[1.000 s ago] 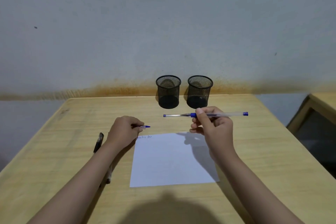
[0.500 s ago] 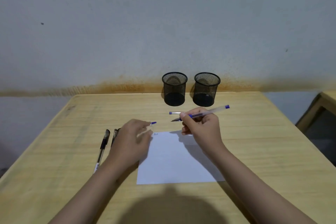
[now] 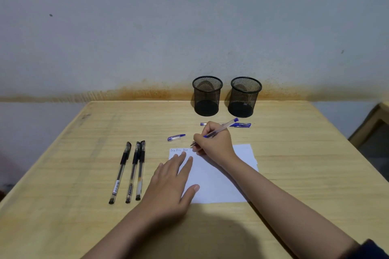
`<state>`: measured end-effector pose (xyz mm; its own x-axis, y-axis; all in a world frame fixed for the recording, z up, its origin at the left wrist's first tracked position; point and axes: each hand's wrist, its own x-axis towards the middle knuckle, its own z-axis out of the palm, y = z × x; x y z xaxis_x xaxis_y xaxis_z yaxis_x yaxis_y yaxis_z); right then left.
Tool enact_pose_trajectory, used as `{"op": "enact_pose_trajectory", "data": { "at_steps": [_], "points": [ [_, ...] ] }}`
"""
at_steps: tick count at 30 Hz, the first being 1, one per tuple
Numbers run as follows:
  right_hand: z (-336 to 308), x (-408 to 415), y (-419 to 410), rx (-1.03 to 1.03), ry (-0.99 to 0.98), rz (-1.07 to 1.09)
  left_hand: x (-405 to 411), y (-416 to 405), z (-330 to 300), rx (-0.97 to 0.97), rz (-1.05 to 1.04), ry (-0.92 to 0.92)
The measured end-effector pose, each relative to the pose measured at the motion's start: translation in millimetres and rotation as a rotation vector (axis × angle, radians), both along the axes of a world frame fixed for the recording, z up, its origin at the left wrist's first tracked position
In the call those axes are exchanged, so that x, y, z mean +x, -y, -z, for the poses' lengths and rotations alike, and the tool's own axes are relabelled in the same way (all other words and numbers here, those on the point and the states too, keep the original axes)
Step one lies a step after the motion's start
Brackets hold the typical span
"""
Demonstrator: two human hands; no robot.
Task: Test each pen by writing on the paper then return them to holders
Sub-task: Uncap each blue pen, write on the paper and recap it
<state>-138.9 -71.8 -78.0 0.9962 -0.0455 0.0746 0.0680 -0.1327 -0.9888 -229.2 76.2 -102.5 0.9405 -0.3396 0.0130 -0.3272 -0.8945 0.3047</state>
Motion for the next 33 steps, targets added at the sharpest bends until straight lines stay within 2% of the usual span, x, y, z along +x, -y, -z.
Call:
{"op": "enact_pose_trajectory", "data": {
  "at_steps": [22, 33],
  "points": [
    [11, 6, -5, -0.176, 0.053, -0.005, 0, 3, -2, 0.052, -0.008, -0.003],
    [10, 6, -4, -0.160, 0.060, 0.014, 1, 3, -1, 0.039, -0.005, 0.010]
  ]
}}
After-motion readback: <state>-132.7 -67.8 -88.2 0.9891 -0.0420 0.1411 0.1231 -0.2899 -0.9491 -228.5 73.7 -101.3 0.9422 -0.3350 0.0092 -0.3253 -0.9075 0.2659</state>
